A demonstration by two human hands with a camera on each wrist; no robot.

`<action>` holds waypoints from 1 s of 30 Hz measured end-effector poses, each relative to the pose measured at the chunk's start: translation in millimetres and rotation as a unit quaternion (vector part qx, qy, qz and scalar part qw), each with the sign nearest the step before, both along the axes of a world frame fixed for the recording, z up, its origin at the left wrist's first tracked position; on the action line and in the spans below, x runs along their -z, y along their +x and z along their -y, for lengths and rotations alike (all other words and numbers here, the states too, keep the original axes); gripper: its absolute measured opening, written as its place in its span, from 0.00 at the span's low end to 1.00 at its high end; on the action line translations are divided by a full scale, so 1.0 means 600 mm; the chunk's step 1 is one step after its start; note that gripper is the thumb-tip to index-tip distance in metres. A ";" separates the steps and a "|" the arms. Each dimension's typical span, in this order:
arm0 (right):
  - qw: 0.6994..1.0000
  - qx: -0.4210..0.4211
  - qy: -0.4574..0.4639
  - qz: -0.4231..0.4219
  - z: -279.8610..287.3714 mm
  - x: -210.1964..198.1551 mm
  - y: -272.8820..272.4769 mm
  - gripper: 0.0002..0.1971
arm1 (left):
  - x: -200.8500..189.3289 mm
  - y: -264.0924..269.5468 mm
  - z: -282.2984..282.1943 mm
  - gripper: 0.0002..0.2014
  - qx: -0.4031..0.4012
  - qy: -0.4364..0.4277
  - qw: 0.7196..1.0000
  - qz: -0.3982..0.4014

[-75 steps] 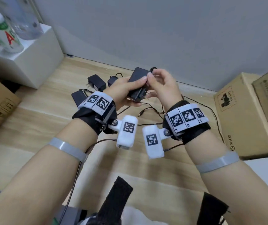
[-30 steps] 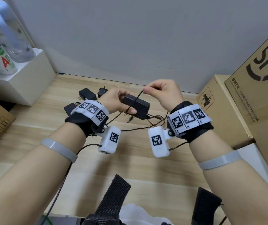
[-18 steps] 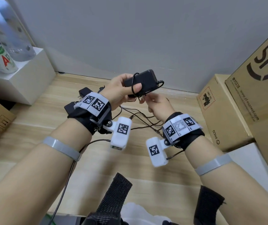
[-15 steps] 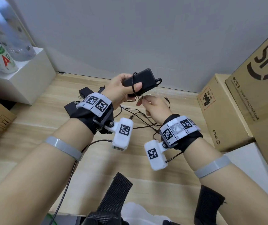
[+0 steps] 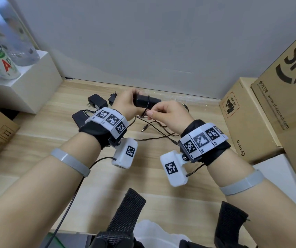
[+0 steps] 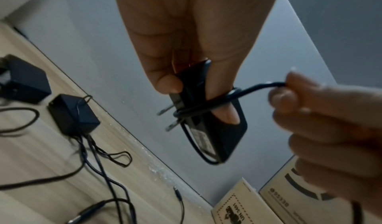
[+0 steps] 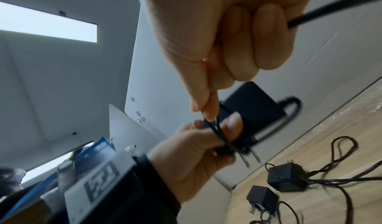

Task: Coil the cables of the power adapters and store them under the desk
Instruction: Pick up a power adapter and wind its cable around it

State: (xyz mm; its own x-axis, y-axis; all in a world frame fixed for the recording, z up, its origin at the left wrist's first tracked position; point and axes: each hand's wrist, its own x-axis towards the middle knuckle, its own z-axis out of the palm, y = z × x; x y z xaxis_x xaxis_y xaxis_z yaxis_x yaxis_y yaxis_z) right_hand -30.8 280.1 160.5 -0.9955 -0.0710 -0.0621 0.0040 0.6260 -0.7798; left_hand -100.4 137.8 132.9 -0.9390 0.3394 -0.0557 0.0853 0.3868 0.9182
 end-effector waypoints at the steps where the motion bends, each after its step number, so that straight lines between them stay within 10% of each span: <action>1: 1.000 0.009 -0.016 -0.010 -0.003 -0.004 -0.002 0.08 | 0.002 0.000 0.004 0.21 0.009 -0.009 1.000 0.011; 11: 0.983 0.137 -0.098 -0.067 -0.050 0.011 -0.027 0.07 | -0.016 0.022 0.006 0.21 0.173 0.102 0.970 0.135; 15: 0.978 0.167 -0.124 -0.027 -0.057 0.034 -0.024 0.08 | -0.021 0.025 -0.004 0.33 0.142 0.253 0.938 0.188; 18: 0.987 0.129 -0.096 -0.002 -0.042 0.044 -0.015 0.16 | -0.034 0.026 -0.018 0.20 0.098 0.300 0.933 0.174; 30: 0.996 0.065 -0.027 0.048 -0.010 0.049 -0.007 0.11 | -0.017 0.009 -0.026 0.15 -0.019 0.211 0.973 0.088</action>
State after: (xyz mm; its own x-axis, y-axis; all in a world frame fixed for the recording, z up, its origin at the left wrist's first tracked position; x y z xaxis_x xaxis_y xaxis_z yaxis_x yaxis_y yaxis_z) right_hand -35.0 286.0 131.3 -0.9861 0.0528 -0.1574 0.1590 0.5732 -0.8039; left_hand -94.7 153.4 143.4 -0.9401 0.3314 -0.0794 -0.0938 -0.0278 0.9952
